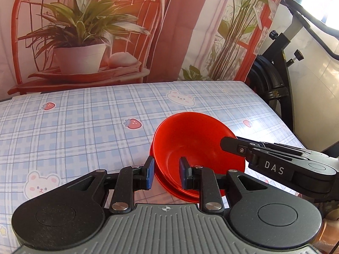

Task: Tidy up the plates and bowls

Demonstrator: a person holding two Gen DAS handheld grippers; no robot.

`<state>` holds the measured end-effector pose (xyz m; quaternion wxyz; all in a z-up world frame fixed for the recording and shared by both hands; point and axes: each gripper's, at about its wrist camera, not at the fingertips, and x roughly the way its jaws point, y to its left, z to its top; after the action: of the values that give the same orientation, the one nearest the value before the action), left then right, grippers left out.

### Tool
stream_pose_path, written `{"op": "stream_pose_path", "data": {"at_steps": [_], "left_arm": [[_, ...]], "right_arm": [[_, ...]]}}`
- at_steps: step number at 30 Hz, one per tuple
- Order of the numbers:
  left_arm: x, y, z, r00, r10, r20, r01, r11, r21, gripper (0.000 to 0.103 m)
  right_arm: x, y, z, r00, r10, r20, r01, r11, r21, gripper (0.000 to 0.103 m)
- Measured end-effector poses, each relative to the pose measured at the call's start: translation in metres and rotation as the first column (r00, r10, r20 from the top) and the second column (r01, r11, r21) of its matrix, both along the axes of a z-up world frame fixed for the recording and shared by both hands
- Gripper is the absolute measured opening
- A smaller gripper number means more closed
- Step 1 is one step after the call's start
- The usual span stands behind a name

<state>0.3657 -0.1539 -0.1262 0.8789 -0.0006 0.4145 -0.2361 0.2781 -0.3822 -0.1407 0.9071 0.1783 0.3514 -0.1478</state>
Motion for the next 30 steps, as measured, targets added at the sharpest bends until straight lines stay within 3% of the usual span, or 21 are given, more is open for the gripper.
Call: {"op": "stream_pose_path", "data": {"at_steps": [10, 24, 30], "left_arm": [[0.003, 0.005, -0.001, 1.0, 0.026, -0.012, -0.027, 1.0, -0.012, 0.027], [0.016, 0.005, -0.025, 0.992, 0.03, -0.123, -0.036, 0.998, -0.049, 0.027], [0.012, -0.001, -0.025, 0.994, 0.02, -0.108, -0.024, 0.999, -0.032, 0.026]], "right_arm": [[-0.008, -0.003, -0.004, 0.999, -0.038, 0.0, 0.038, 0.999, 0.009, 0.017], [-0.005, 0.002, -0.024, 0.999, -0.032, -0.032, 0.033, 0.998, 0.059, 0.016], [-0.006, 0.006, -0.021, 0.999, -0.034, -0.033, 0.036, 0.998, 0.056, 0.015]]}}
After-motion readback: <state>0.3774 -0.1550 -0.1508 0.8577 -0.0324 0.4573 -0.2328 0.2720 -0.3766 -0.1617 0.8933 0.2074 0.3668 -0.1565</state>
